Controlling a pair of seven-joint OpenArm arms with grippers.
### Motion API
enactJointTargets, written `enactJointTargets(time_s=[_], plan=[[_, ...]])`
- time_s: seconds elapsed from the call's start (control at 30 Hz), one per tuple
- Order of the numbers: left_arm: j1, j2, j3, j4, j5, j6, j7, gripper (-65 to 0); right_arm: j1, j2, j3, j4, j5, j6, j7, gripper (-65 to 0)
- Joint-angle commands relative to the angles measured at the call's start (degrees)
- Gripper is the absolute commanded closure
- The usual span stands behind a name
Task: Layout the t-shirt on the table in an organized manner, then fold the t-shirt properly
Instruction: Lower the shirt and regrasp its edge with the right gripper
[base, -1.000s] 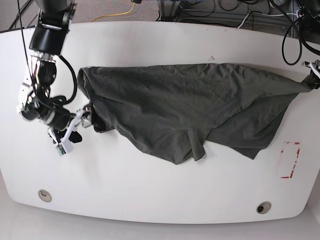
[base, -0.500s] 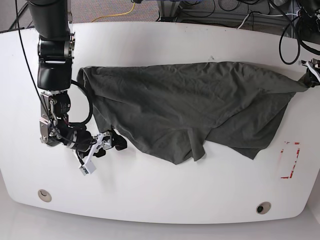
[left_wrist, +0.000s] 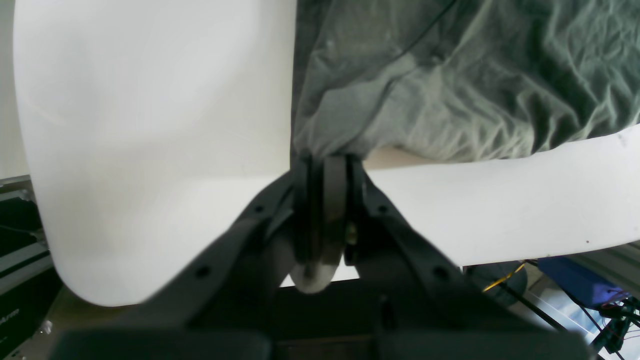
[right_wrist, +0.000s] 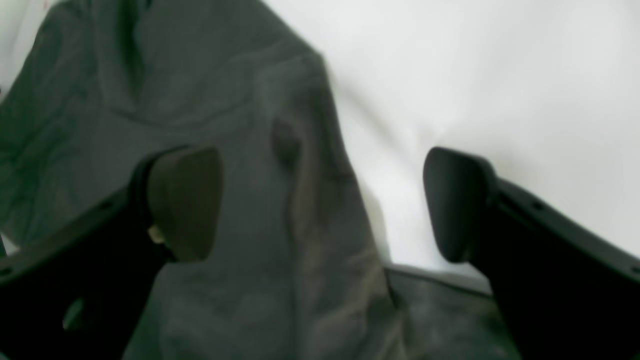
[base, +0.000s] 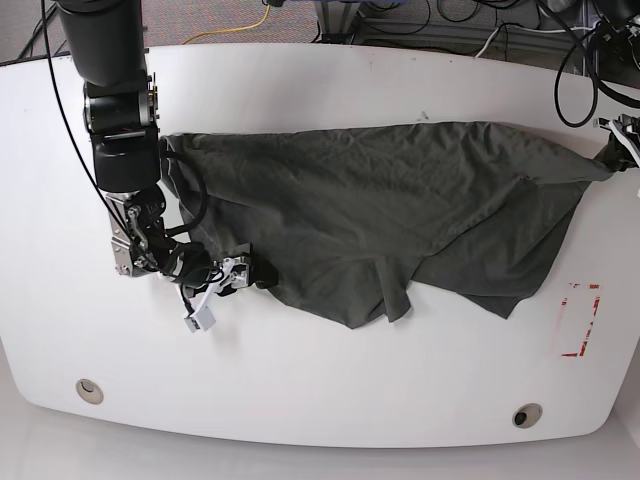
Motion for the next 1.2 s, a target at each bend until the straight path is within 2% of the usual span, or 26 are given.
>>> enactJointTargets(time_s=[0.0, 0.27, 0.63, 0.93, 1.17], plan=[[-0.4, -1.2, -0.6, 0.9, -0.6, -0.1, -1.0, -1.5, 2.0, -0.1, -1.2, -1.0, 1.0, 0.6, 2.1, -59.3], [-0.4, -1.2, -0.5, 0.9, -0.6, -0.1, -1.0, -1.5, 1.6, -2.5, -4.4, -1.5, 1.1, 0.6, 3.8, -59.3], [-0.4, -1.3, -0.4, 0.9, -0.6, -0.1, -1.0, -1.5, 1.4, -5.5, -4.4, -1.6, 1.1, 0.6, 3.7, -58.0], [-0.4, -1.3, -0.4, 0.9, -0.6, -0.1, -1.0, -1.5, 1.4, -6.5, -4.4, -1.7, 1.1, 0.6, 3.9, -39.0], [-0.4, -1.2, -0.3, 0.9, -0.6, -0.1, -1.0, -1.5, 1.6, -6.5, -4.4, -1.7, 1.0, 0.6, 4.2, -17.8]])
